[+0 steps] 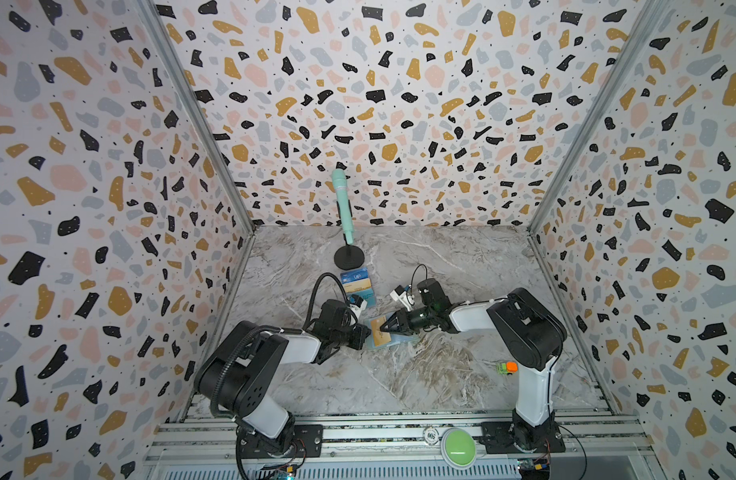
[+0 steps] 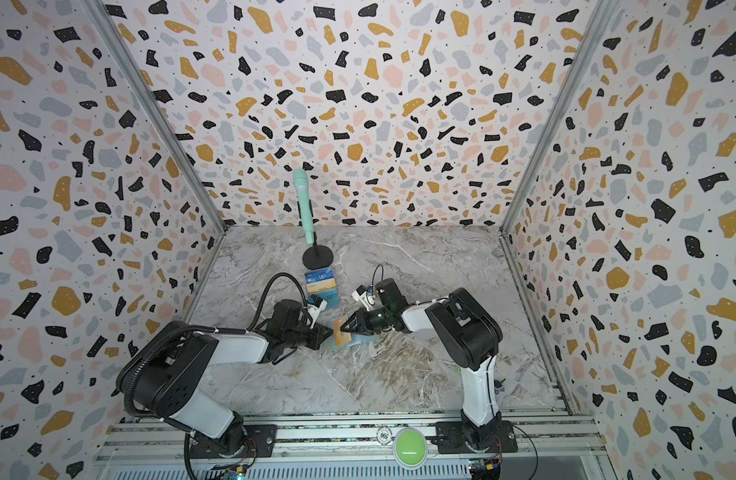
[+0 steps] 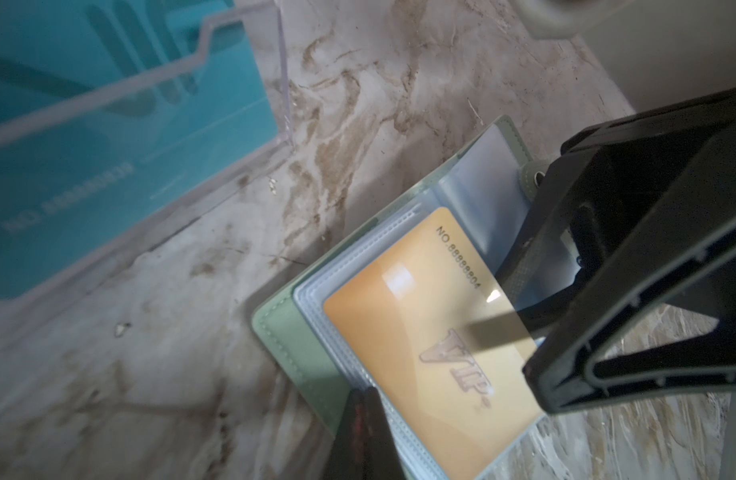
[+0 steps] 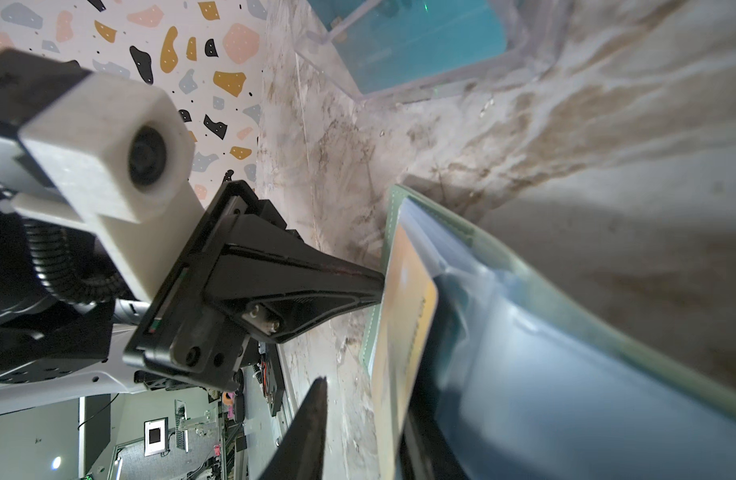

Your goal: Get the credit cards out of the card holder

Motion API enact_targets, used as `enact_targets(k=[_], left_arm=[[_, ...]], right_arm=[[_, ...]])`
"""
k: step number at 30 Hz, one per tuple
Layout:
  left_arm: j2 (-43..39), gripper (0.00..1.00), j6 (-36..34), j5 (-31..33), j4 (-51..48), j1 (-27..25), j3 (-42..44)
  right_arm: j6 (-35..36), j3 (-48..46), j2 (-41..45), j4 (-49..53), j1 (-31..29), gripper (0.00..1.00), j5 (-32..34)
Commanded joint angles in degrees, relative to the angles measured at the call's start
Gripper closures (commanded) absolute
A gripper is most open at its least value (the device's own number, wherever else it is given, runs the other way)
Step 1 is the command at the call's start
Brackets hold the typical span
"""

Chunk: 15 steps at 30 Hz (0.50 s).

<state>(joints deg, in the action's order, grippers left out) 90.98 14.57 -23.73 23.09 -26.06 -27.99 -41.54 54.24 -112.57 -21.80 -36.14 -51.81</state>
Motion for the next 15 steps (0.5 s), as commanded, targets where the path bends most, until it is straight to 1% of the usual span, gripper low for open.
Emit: enact_targets(k=[1,15], left_arm=[[0.5,1.0,-0.6,0.0,-1.2,-0.5,1.4],[0.4,1.0,-0.5,0.2,-1.1,-0.4,1.4]], right_arm=[[1.5,2.2,-0.5,1.1,-1.0,0.7,-1.4],[1.3,3.1,-1.9,0.6,-1.3,0.7,-2.8]])
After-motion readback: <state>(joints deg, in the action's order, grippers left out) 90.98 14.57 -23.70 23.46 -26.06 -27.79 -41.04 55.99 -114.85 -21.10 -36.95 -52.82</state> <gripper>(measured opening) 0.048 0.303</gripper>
